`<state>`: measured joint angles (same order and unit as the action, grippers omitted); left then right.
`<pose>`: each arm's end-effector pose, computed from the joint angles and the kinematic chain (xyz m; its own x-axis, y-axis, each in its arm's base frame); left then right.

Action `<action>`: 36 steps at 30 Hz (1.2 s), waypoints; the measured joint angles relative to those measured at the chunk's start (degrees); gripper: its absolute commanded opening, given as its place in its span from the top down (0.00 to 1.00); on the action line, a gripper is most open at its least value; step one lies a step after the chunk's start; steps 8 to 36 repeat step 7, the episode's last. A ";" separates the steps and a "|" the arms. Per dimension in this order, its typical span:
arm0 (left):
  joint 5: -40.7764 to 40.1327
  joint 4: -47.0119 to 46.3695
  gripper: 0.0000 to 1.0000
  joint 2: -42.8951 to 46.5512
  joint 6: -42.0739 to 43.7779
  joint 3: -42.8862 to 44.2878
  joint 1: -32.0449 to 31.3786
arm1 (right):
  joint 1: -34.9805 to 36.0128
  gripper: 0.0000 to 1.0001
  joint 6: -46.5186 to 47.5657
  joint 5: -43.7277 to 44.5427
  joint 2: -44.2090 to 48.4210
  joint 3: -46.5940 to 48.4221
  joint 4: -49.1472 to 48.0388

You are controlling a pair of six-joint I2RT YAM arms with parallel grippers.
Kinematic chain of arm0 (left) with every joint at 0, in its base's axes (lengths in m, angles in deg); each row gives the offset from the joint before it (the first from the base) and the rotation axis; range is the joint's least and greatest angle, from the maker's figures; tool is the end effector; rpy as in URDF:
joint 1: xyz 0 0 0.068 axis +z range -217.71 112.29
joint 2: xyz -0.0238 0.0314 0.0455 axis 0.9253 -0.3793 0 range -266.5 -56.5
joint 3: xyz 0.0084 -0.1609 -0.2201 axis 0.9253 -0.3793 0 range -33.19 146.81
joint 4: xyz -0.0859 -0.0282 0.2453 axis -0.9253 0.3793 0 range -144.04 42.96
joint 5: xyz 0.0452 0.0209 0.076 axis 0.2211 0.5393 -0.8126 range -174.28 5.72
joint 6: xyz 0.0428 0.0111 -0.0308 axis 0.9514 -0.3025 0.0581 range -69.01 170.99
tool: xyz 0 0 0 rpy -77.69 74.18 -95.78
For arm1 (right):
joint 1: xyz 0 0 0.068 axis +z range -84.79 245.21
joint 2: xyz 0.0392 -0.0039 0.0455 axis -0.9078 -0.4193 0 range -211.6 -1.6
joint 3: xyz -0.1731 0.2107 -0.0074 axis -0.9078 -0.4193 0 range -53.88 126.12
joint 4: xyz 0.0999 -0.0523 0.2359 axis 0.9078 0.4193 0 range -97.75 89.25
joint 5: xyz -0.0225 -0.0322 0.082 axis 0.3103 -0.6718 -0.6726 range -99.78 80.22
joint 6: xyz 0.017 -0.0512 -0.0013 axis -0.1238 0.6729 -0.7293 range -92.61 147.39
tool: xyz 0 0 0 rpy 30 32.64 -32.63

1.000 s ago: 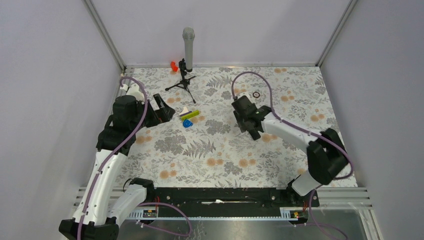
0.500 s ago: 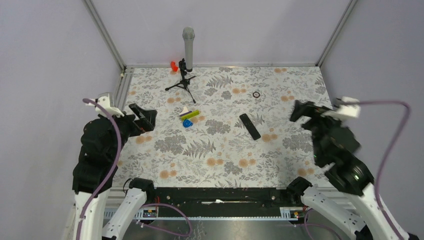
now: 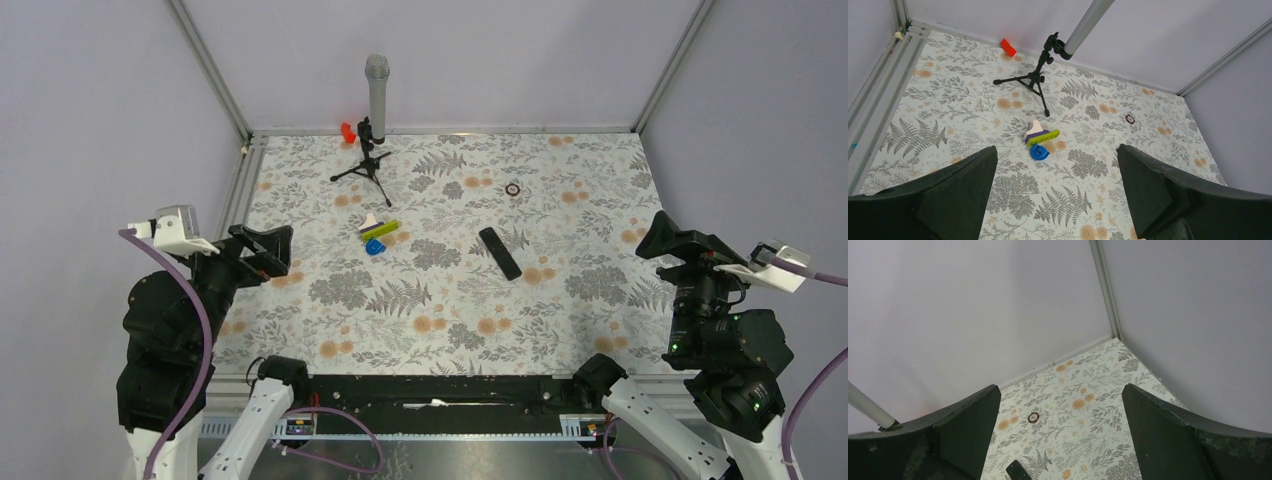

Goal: Load the batteries into the remote control

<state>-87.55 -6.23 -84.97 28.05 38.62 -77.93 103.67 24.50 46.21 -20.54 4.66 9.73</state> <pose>0.0339 -0.0040 0.4426 -0.1178 -0.3742 -0.9198 0.0817 0.9195 -0.3845 0.0245 -0.0182 0.4369 0.3073 0.2801 -0.9094 0.2382 0.9026 0.3585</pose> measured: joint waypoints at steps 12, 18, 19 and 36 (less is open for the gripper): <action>0.46 2.29 0.01 0.66 -0.59 0.07 0.00 | -0.02 0.00 0.11 -0.39 0.66 -1.16 -0.35; 0.46 2.29 0.01 0.66 -0.59 0.07 0.00 | -0.02 0.00 0.11 -0.39 0.66 -1.16 -0.35; 0.46 2.29 0.01 0.66 -0.59 0.07 0.00 | -0.02 0.00 0.11 -0.39 0.66 -1.16 -0.35; 0.46 2.29 0.01 0.66 -0.59 0.07 0.00 | -0.02 0.00 0.11 -0.39 0.66 -1.16 -0.35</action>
